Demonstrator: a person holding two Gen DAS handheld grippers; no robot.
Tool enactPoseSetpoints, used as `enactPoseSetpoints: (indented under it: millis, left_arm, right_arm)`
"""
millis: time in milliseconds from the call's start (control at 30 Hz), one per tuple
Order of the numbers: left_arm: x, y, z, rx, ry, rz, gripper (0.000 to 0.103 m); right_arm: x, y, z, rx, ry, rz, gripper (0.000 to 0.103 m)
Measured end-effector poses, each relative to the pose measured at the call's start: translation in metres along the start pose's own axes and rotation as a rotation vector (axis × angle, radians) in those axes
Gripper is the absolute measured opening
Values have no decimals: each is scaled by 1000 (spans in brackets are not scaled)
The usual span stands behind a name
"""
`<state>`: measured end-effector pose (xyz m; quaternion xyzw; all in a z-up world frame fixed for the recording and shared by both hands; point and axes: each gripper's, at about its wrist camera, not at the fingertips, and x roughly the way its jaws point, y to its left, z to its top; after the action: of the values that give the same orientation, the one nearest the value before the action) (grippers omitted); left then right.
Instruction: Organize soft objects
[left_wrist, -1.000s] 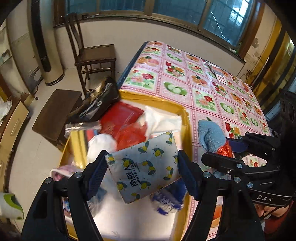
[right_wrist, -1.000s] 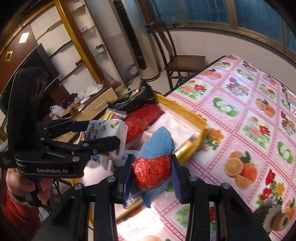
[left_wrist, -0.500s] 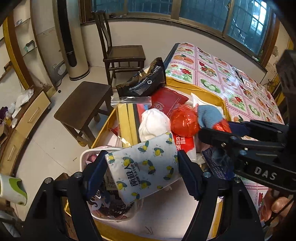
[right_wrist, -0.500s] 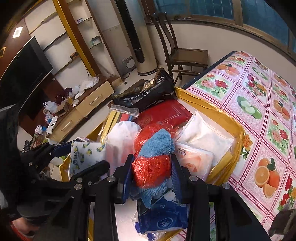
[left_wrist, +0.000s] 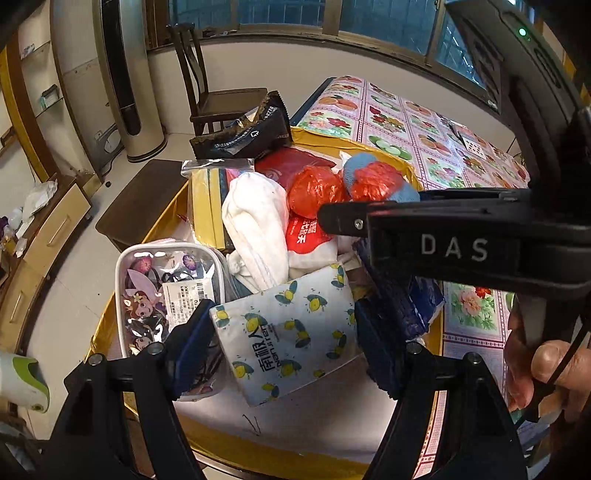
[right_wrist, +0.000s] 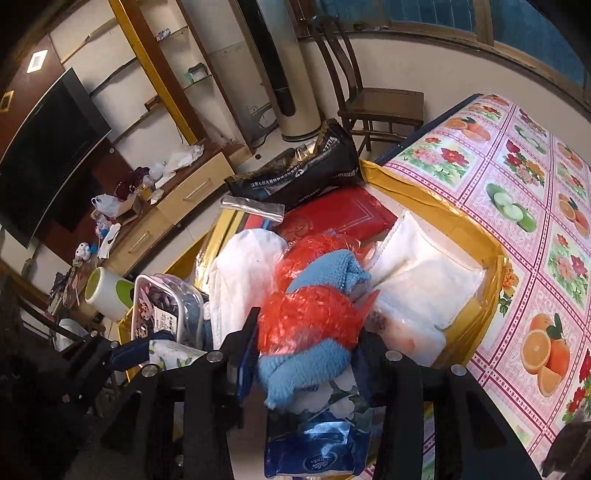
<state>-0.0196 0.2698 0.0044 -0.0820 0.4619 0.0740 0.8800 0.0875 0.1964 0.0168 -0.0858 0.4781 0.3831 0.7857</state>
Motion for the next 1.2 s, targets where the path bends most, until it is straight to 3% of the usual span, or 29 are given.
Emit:
enactPoseSetpoints:
  millis: [67,267,500,633,867,1000,1133,1200]
  left_arm:
    - [-3,-1,-3,-11,-12,6,77]
    - [-19,-6,-11,-43,-117,124,78]
    - [-56,-17,-25,-77,-290,201,82]
    - [-64,-29,-29,-86,-327,186,82]
    - [-74,-59,-33,-76,-373,113,87]
    - [-76,-82,-30,-25,-346,35,88]
    - [-74,-110,-27,55,-331,59,88]
    - [-71,-122,-25,87,-308,22,88]
  right_arm:
    - [-10,4,-1,-13,-23,-7,64]
    - [-47,8,-9,-16,-115,10,66]
    - [-121,-11,-57,68,-294,97,77]
    - [-152,-31,-89,121,-373,58,81]
    - [-170,-65,-130,201,-386,38,81]
    - [-177,-77,-146,221,-385,24,81]
    - [-189,-91,-161,245,-399,16,81]
    - [-194,-98,-165,261,-409,11,81]
